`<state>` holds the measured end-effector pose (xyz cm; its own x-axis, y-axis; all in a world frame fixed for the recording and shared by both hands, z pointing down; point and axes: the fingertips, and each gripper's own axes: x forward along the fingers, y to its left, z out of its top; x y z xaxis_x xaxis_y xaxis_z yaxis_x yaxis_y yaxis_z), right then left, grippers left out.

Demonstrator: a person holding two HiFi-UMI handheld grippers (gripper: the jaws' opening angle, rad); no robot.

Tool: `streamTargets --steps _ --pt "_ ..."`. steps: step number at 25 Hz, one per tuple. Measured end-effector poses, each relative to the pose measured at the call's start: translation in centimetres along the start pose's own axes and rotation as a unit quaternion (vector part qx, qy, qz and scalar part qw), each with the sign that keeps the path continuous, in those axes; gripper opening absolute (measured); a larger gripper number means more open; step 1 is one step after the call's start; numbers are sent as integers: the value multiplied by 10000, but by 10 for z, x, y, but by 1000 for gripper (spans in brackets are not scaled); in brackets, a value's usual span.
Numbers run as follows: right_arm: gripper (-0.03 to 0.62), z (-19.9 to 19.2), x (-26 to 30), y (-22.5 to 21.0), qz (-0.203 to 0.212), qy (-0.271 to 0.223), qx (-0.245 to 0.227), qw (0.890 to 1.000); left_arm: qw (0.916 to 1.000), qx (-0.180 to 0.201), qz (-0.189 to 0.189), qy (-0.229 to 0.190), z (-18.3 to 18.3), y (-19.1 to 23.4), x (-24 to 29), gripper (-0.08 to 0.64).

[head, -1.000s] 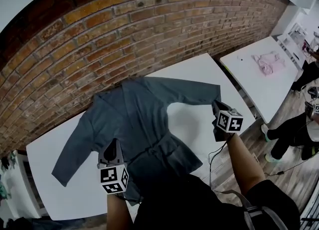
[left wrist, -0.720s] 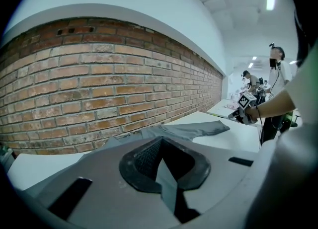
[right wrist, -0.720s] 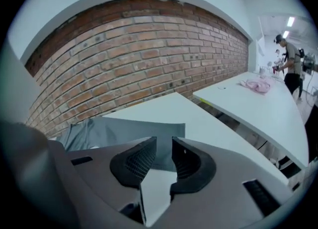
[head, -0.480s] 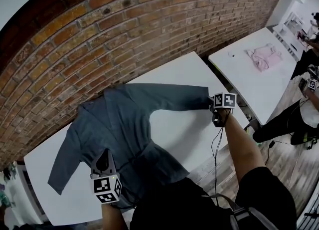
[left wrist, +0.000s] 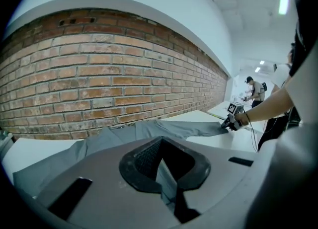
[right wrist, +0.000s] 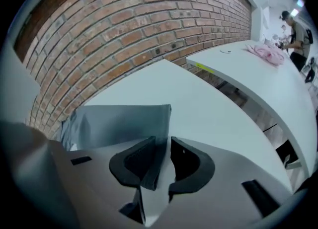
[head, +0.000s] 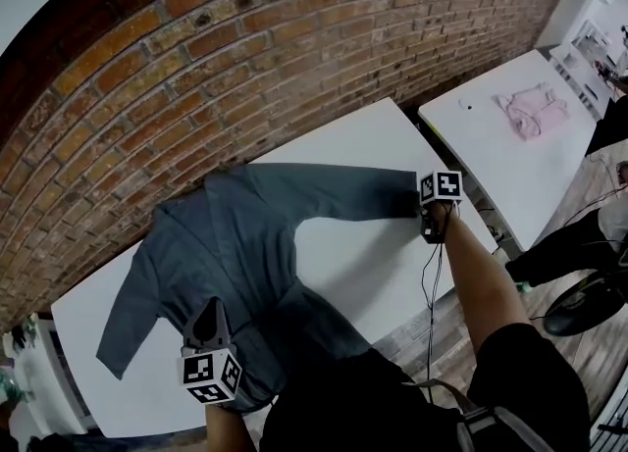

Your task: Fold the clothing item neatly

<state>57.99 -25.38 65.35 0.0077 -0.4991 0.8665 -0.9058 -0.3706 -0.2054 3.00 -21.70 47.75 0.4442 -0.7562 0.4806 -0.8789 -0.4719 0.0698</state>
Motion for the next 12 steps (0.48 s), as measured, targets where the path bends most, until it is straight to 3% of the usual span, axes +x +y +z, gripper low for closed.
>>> streamTargets --steps 3,12 --pt "97 -2 4 5 -478 259 -449 9975 10000 6 56 8 0 1 4 -3" --pt "44 -1 8 11 -949 750 -361 9920 10000 56 30 21 -2 -5 7 -3"
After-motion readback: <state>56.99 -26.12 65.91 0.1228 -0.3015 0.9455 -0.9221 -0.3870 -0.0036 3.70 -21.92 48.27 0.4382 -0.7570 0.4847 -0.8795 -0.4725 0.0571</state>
